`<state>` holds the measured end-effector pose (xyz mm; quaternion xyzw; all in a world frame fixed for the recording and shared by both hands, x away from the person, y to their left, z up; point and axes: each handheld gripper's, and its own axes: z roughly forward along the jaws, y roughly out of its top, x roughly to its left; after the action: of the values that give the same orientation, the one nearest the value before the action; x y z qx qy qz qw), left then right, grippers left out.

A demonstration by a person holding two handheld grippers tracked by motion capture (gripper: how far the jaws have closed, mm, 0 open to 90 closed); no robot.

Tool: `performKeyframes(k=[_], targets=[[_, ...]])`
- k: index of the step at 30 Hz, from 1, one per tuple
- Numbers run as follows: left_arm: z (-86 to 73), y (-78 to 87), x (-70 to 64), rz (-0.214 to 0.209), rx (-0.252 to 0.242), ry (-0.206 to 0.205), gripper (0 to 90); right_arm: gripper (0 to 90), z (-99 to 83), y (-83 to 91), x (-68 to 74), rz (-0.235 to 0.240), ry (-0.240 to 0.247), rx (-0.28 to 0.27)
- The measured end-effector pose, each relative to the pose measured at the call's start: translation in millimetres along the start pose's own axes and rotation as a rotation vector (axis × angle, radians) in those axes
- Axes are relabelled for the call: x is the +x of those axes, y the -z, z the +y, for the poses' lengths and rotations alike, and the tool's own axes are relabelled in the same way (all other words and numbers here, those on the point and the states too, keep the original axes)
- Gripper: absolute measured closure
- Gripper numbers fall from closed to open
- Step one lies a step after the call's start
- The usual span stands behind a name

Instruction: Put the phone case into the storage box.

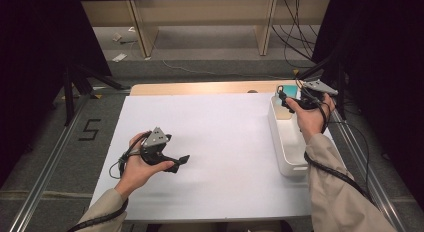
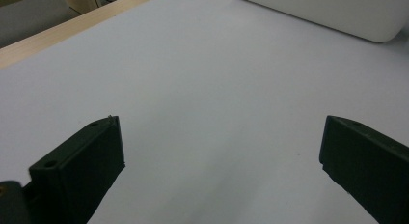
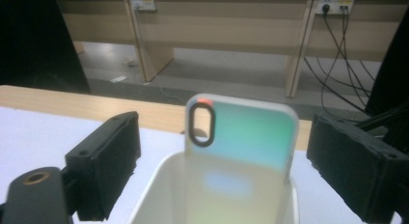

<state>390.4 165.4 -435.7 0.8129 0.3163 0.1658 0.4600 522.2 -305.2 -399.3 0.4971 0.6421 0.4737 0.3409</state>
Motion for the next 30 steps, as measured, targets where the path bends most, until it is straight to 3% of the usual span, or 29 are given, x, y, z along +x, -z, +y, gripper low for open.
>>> performKeyframes(k=[4,11,30], targets=[[0.3,0.4,0.8,0.003,-0.001,0.004,1.2,14.2,0.4,7.8,2.0,0.011,0.018,0.001],[0.6,0.8,1.3,0.003,-0.007,0.007,1.2,15.2,6.3,16.5,4.4,0.024,0.009,-0.012],[2.5,3.5,1.9,0.01,-0.014,0.012,1.2,16.3,-4.8,46.9,32.7,0.142,0.027,0.0]])
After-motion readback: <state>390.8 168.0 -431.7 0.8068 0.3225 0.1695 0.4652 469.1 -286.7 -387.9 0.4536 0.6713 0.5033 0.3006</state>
